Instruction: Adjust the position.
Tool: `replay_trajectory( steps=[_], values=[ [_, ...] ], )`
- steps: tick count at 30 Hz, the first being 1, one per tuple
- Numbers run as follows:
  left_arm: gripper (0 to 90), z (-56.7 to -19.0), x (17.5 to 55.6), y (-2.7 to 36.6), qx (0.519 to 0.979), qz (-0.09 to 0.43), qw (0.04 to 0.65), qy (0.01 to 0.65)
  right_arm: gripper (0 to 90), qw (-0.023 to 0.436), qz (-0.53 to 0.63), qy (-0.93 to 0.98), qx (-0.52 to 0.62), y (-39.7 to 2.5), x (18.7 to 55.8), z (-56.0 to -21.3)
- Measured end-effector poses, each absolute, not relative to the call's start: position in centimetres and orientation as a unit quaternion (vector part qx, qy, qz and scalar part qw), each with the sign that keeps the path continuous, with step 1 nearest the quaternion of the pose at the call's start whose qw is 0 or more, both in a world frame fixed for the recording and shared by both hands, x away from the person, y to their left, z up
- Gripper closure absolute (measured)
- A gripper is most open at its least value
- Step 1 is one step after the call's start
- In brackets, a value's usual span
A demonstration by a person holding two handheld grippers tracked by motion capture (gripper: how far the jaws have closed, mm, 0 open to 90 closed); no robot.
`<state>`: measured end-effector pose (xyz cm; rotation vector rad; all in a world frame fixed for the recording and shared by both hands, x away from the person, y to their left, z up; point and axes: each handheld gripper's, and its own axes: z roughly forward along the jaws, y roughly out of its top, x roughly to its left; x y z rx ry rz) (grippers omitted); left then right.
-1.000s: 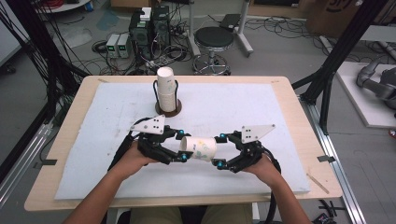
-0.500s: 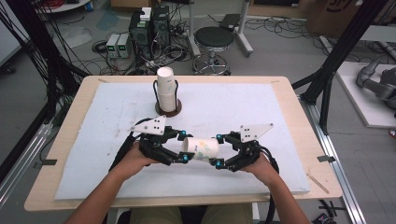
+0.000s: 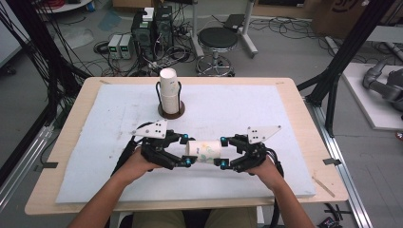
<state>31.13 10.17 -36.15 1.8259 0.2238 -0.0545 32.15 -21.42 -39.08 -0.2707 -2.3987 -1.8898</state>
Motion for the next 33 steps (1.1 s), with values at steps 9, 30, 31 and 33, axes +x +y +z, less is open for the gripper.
replay_trajectory(
  steps=[9,30,31,33],
  values=[
    [13.7,-36.1,31.0,10.2,0.806,-0.014,0.579,0.122,33.3,0.024,-0.586,-0.805,-0.086,-21.6,32.2,-38.2],
    [14.0,-34.5,31.2,10.5,0.850,0.023,0.513,0.116,33.4,-0.020,-0.457,-0.887,-0.063,-20.7,32.5,-34.7],
    [14.0,-34.5,31.2,10.5,0.852,0.024,0.509,0.116,33.5,-0.020,-0.455,-0.888,-0.062,-20.5,32.5,-34.6],
    [14.0,-34.3,31.2,10.4,0.854,0.024,0.506,0.115,33.6,-0.019,-0.452,-0.890,-0.058,-20.4,32.5,-34.3]
  ],
)
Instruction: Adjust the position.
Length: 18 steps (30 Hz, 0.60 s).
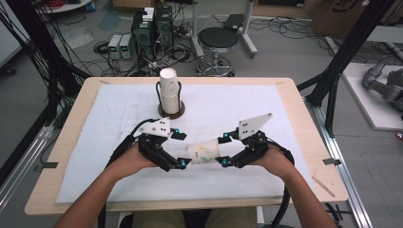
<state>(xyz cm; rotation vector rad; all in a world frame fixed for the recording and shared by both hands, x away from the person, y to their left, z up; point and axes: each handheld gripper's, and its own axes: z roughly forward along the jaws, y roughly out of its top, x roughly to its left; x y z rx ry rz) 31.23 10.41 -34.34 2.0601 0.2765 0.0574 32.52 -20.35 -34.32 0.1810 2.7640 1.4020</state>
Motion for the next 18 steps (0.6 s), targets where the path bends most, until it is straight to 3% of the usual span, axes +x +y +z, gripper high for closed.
replay_trajectory(
  steps=[18],
  values=[
    [14.4,-34.0,31.6,9.8,0.877,0.030,0.469,0.102,33.7,0.042,0.381,0.923,0.033,-17.9,32.8,-32.4]
  ],
)
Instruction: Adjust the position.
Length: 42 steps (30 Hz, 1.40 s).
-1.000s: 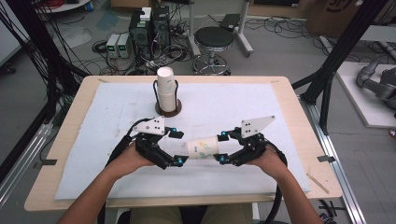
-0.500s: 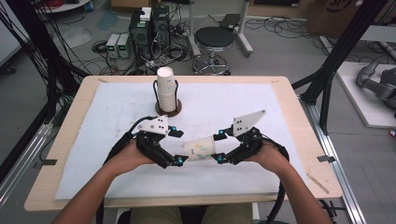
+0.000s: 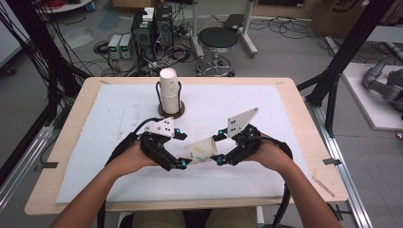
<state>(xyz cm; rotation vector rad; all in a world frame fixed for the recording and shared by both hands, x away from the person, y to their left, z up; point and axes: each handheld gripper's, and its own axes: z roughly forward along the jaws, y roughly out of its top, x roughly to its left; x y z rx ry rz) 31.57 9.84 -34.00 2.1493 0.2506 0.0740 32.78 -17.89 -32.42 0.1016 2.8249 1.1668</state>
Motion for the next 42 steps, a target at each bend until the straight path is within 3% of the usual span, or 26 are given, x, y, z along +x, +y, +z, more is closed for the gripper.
replay_trajectory(
  steps=[29,42],
  values=[
    [15.9,-34.4,31.8,8.2,0.906,0.025,0.416,0.079,33.7,0.055,0.280,0.958,0.002,-14.3,32.8,-31.4],
    [23.2,-35.1,31.9,7.2,0.915,0.009,0.396,0.074,33.6,0.047,0.256,0.965,-0.005,-13.5,32.5,-31.7]
  ],
)
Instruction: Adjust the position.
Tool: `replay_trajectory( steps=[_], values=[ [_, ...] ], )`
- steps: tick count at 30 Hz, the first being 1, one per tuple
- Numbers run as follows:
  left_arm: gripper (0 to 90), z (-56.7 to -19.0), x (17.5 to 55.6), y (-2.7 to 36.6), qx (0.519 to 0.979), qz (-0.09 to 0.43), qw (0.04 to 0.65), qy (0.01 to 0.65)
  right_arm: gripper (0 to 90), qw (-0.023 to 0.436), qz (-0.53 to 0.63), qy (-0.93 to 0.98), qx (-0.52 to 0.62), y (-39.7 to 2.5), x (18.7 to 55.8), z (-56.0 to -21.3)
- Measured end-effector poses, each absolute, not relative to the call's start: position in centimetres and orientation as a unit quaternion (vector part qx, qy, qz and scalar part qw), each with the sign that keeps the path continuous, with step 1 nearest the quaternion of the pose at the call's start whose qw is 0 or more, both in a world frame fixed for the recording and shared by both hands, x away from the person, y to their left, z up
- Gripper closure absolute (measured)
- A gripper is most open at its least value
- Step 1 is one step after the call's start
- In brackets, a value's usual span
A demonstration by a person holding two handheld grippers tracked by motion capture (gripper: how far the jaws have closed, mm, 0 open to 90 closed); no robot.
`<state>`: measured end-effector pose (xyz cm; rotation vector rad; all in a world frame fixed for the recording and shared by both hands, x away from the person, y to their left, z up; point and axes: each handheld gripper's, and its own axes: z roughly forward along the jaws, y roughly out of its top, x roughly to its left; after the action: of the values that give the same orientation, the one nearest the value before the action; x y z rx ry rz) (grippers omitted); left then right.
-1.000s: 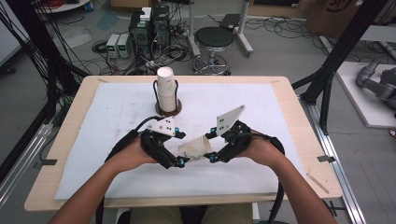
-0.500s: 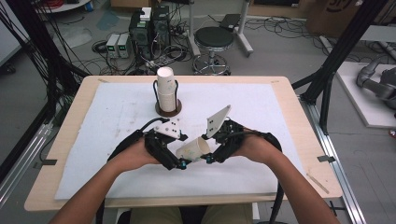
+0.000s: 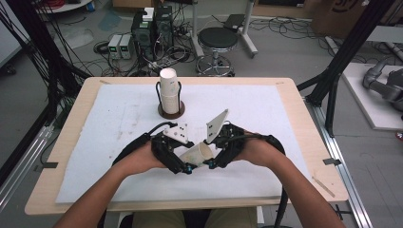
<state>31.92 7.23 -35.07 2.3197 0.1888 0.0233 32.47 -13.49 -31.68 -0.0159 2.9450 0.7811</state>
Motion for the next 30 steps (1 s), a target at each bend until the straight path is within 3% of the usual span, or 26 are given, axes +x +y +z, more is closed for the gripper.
replay_trajectory(
  steps=[8,12,23,30],
  values=[
    [27.4,-35.4,32.0,6.7,0.920,0.004,0.385,0.073,33.6,0.044,0.245,0.969,-0.010,-13.1,32.4,-32.0],
    [34.9,-35.6,32.0,6.5,0.921,-0.006,0.385,0.065,33.5,0.043,0.244,0.969,-0.012,-13.0,32.4,-32.1],
    [37.3,-35.7,32.1,6.6,0.916,-0.013,0.395,0.066,33.5,0.037,0.256,0.966,-0.007,-13.2,32.4,-31.9],
    [37.3,-36.4,32.1,7.7,0.903,-0.006,0.420,0.083,24.4,0.030,0.320,0.946,0.038,-14.4,32.9,-31.9]
  ],
)
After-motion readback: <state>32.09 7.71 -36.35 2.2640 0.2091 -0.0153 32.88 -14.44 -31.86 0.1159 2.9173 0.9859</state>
